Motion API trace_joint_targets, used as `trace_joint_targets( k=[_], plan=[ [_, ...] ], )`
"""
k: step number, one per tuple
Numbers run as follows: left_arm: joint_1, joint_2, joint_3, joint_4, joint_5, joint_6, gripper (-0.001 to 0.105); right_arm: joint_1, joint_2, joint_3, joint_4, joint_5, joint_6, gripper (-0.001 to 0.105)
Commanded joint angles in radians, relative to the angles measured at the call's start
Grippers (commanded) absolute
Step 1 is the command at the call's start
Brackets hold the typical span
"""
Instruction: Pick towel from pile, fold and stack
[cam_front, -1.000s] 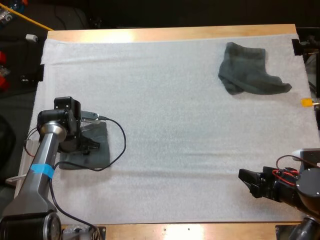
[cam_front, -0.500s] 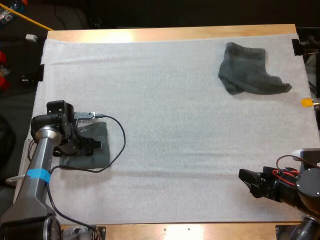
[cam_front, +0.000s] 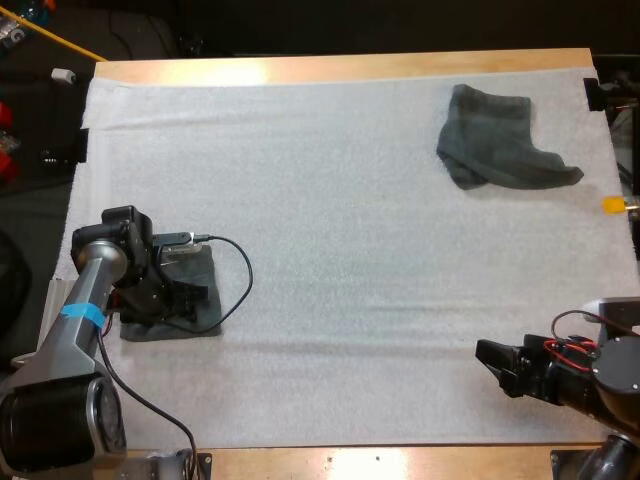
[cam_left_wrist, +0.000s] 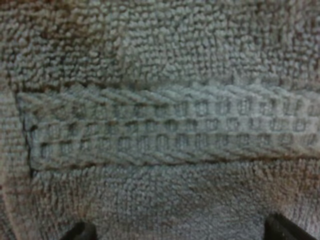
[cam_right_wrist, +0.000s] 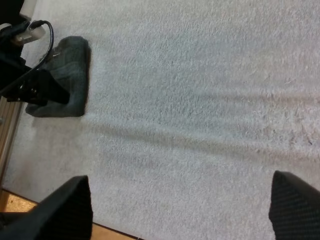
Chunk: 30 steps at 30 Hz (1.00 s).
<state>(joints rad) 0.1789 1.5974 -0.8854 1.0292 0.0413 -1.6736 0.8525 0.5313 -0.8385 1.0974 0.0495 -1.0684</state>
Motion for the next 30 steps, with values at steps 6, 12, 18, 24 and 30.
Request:
trace_joint_targets(
  k=[6, 12, 18, 24, 30],
  plan=[
    [-0.001, -0.025, -0.092, 0.001, 0.024, -0.037, 0.065, 0.002, -0.003, -0.009, -0.009, -0.003, -0.009, 0.071],
    [-0.001, -0.024, -0.145, -0.076, 0.088, -0.056, 0.065, 0.002, -0.003, -0.009, -0.009, -0.003, -0.009, 0.071],
    [-0.001, 0.018, -0.145, -0.128, 0.09, -0.056, 0.065, 0.002, -0.003, -0.009, -0.009, -0.003, -0.009, 0.071],
    [-0.001, 0.106, -0.145, -0.147, 0.09, -0.057, 0.065, 0.002, -0.003, -0.009, -0.009, -0.003, -0.009, 0.071],
    [-0.001, 0.145, -0.145, -0.152, 0.129, -0.057, 0.065, 0.002, -0.003, -0.009, -0.009, -0.003, -0.009, 0.071]
  ],
)
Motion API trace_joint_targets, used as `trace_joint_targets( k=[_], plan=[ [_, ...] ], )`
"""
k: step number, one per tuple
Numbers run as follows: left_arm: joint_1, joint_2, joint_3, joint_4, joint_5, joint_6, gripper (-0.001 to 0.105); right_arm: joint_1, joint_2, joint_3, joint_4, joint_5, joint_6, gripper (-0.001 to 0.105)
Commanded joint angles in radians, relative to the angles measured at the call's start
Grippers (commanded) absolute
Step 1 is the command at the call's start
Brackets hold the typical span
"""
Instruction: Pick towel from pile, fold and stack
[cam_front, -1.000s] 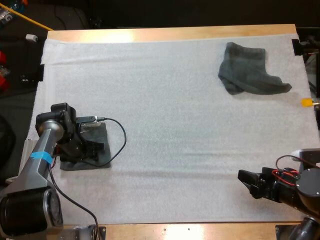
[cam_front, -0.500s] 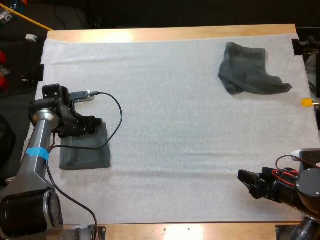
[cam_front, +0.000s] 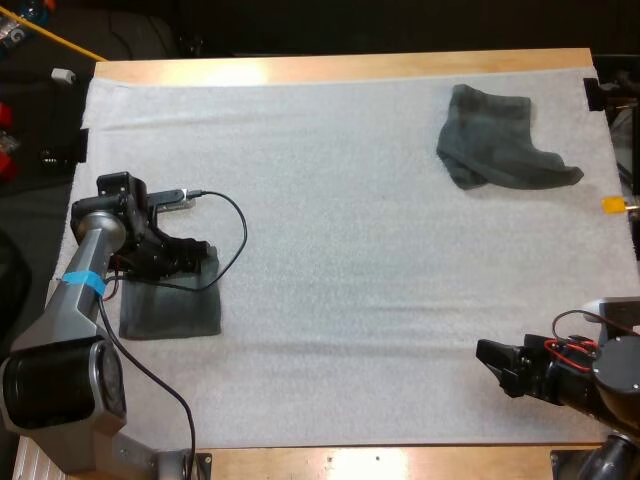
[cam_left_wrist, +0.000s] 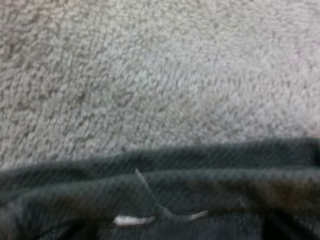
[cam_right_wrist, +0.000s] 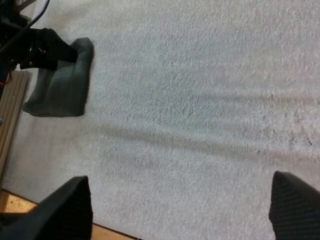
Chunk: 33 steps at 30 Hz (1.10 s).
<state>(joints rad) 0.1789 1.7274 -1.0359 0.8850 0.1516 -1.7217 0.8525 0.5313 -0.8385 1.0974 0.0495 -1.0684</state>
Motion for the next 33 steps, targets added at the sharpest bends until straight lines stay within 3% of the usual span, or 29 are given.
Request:
trace_joint_targets(
  k=[1, 9, 14, 22, 33],
  plan=[
    [-0.001, 0.011, -0.001, -0.012, 0.039, -0.009, 0.065, 0.002, -0.003, -0.009, -0.009, -0.003, -0.009, 0.071],
    [-0.001, -0.043, -0.078, 0.012, 0.07, -0.009, 0.065, 0.002, -0.003, -0.009, -0.009, -0.001, -0.009, 0.071],
    [-0.001, -0.157, -0.109, 0.01, 0.07, -0.009, 0.065, 0.002, -0.003, -0.009, -0.009, 0.002, -0.009, 0.071],
    [-0.001, -0.371, -0.115, 0.008, 0.07, 0.0, 0.065, 0.002, -0.003, -0.009, -0.009, 0.089, -0.015, 0.071],
    [-0.001, -0.54, -0.113, 0.12, 0.093, 0.007, 0.065, 0.0, 0.014, -0.009, -0.015, 0.172, -0.122, 0.071]
  ],
)
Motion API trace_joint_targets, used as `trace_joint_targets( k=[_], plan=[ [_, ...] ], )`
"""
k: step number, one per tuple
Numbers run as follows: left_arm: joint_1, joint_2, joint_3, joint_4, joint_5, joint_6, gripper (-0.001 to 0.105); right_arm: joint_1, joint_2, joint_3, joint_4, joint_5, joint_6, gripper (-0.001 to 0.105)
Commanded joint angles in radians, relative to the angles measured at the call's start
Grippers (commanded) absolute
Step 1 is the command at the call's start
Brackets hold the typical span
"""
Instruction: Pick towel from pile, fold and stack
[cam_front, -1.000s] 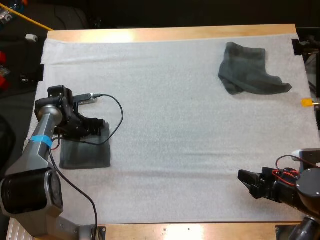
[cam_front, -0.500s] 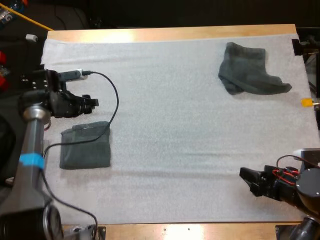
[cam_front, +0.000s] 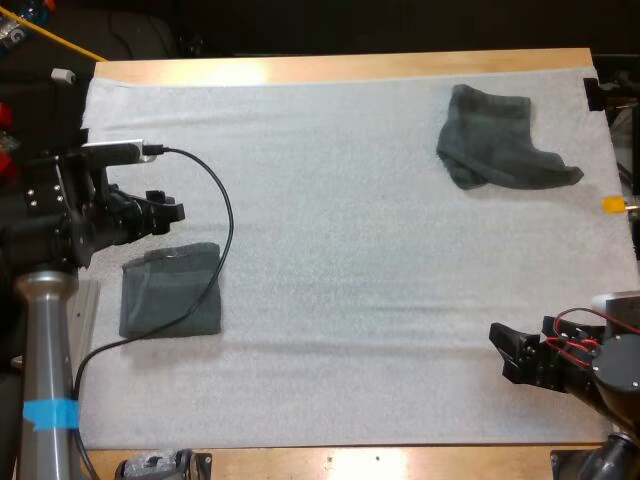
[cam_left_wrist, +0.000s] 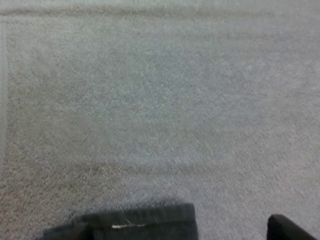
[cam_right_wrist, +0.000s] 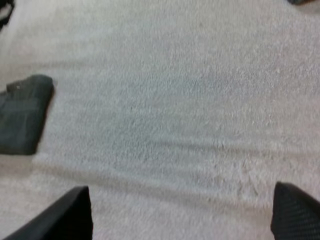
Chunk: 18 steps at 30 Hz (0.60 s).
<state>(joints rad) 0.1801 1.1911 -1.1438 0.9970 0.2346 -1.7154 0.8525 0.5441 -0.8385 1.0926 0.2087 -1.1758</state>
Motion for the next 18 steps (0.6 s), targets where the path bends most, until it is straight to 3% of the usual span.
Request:
trace_joint_targets(
  k=[1, 9, 18],
  plan=[
    [-0.002, -0.016, -0.005, 0.019, 0.01, 0.001, 0.065, 0.0, 0.007, -0.009, -0.015, 0.012, -0.026, 0.071],
    [-0.01, -0.09, -0.005, 0.105, 0.039, 0.001, 0.065, -0.026, 0.091, -0.007, -0.062, 0.023, -0.085, 0.071],
    [-0.112, -0.191, -0.005, 0.157, 0.039, 0.001, 0.065, -0.304, 0.206, -0.007, -0.187, -0.229, -0.231, 0.071]
  ],
)
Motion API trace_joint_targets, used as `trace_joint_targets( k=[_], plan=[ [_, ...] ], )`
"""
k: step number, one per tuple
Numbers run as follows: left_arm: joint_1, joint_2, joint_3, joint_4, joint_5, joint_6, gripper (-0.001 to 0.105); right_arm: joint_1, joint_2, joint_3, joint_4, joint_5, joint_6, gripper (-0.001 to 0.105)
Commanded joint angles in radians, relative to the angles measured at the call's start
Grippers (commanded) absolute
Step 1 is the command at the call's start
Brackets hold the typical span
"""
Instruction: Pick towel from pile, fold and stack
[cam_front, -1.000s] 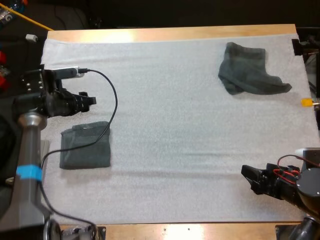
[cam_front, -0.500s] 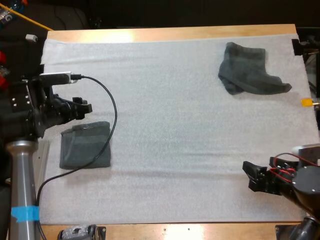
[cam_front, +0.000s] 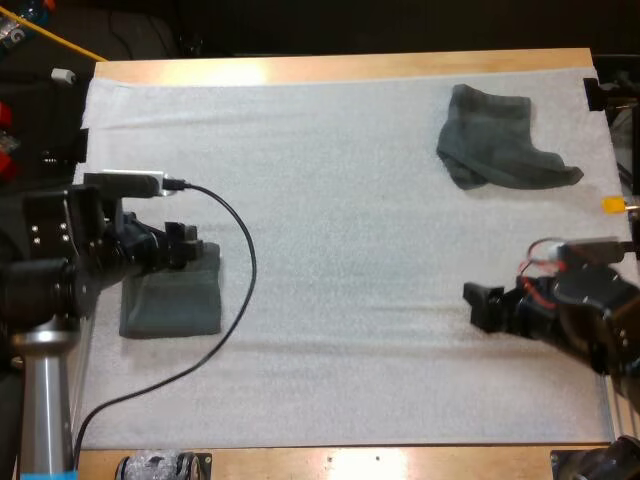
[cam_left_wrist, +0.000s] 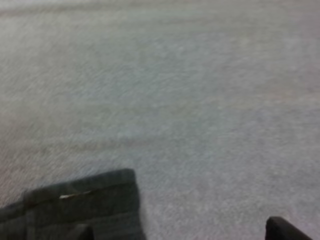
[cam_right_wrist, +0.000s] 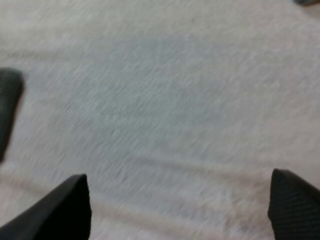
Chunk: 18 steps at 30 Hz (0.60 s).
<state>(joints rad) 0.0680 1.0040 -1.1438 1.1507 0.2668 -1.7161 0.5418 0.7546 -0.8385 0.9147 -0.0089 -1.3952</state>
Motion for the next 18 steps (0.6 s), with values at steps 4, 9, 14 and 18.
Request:
trace_joint_targets(
  k=[4, 9, 14, 18],
  plan=[
    [-0.024, -0.063, -0.005, 0.02, -0.005, 0.014, 0.065, -0.164, 0.0, -0.007, -0.014, -0.057, -0.091, 0.071],
    [-0.024, -0.118, -0.004, 0.041, -0.008, 0.022, 0.065, -0.384, -0.011, -0.007, -0.011, -0.092, -0.149, 0.071],
    [-0.024, -0.16, 0.004, 0.072, -0.008, 0.022, 0.065, -0.618, -0.027, -0.007, 0.007, -0.205, -0.191, 0.071],
    [-0.024, -0.193, 0.007, 0.093, -0.008, 0.022, 0.065, -0.694, -0.052, -0.007, -0.003, -0.212, -0.201, 0.071]
  ],
)
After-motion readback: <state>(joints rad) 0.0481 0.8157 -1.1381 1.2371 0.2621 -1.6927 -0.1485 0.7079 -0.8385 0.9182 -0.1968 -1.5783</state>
